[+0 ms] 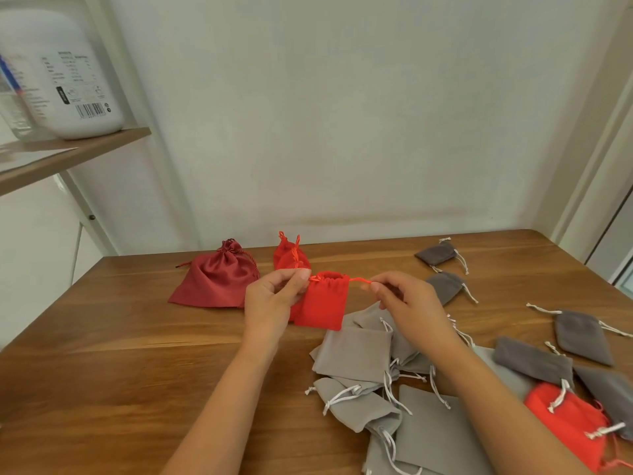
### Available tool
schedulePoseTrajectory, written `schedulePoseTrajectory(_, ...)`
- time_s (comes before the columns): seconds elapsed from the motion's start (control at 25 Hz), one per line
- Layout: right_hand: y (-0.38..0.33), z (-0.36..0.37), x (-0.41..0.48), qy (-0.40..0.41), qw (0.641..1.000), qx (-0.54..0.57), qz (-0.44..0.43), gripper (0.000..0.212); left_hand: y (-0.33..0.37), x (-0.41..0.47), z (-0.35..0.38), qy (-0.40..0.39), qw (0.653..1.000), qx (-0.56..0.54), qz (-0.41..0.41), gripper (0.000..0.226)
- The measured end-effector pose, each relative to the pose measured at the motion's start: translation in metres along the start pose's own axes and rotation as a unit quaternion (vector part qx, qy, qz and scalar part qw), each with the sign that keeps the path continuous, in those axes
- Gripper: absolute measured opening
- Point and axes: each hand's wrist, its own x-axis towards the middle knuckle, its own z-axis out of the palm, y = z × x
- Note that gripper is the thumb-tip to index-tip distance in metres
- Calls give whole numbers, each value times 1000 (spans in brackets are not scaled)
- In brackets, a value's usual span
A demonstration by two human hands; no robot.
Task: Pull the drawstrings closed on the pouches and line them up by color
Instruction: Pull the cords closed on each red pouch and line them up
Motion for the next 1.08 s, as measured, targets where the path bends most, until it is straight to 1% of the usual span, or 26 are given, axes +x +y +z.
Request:
schedulePoseTrajectory(0.08, -1, 1, -1, 12, 1000, 8, 0, 12, 1, 1, -5, -45, 998, 42, 9, 9)
schedulePoseTrajectory(0.16, 0, -1, 0, 44, 998, 34, 14, 13, 3, 3, -13, -86, 989, 115, 45, 20)
schedulePoseTrajectory(0.2, 0, -4, 1, 59, 997, 45, 23, 14, 3, 4, -17, -107, 978, 165, 68, 23)
schedulePoseTrajectory(0.28, 2, -10, 3, 85, 995, 41, 42, 18, 4, 3, -22, -137, 951, 256, 103, 22)
schedulePoseTrajectory(0.36, 4, -19, 5, 116, 991, 21, 62, 20, 7, 2, -25, -147, 942, 284, 103, 17)
schedulePoseTrajectory(0.44, 5, -27, 6, 145, 987, 11, 75, 21, 7, 3, -27, -155, 938, 294, 100, 24)
schedulePoseTrajectory(0.52, 5, -31, 6, 162, 983, 6, 88, 22, 7, 5, -28, -175, 939, 286, 83, 31)
schedulePoseTrajectory(0.6, 4, -32, 6, 168, 980, 26, 103, 24, 7, 7, -27, -201, 949, 237, 57, 34)
schedulePoseTrajectory(0.72, 5, -30, 8, 159, 975, 79, 135, 26, 6, 7, -25, -220, 965, 142, 20, 38)
schedulePoseTrajectory(0.8, 7, -27, 8, 149, 963, 161, 156, 25, 8, 2, -19, -200, 978, 57, -32, 39)
schedulePoseTrajectory(0.84, 7, -24, 8, 133, 949, 233, 167, 24, 10, -1, -15, -181, 981, -3, -71, 37)
schedulePoseTrajectory(0.88, 5, -20, 8, 105, 922, 326, 182, 23, 12, -3, -11, -162, 978, -74, -111, 34)
schedulePoseTrajectory(0.96, -2, -16, 6, 23, 832, 511, 217, 24, 18, -9, -3, -132, 951, -219, -172, 27)
schedulePoseTrajectory(1.0, -7, -14, 5, -17, 787, 573, 228, 28, 21, -11, 0, -120, 936, -270, -190, 30)
schedulePoseTrajectory(1.04, -10, -13, 5, -48, 749, 617, 234, 32, 20, -11, 2, -111, 924, -303, -205, 40)
schedulePoseTrajectory(1.08, -12, -13, 5, -67, 721, 648, 236, 37, 19, -11, 4, -105, 918, -316, -215, 51)
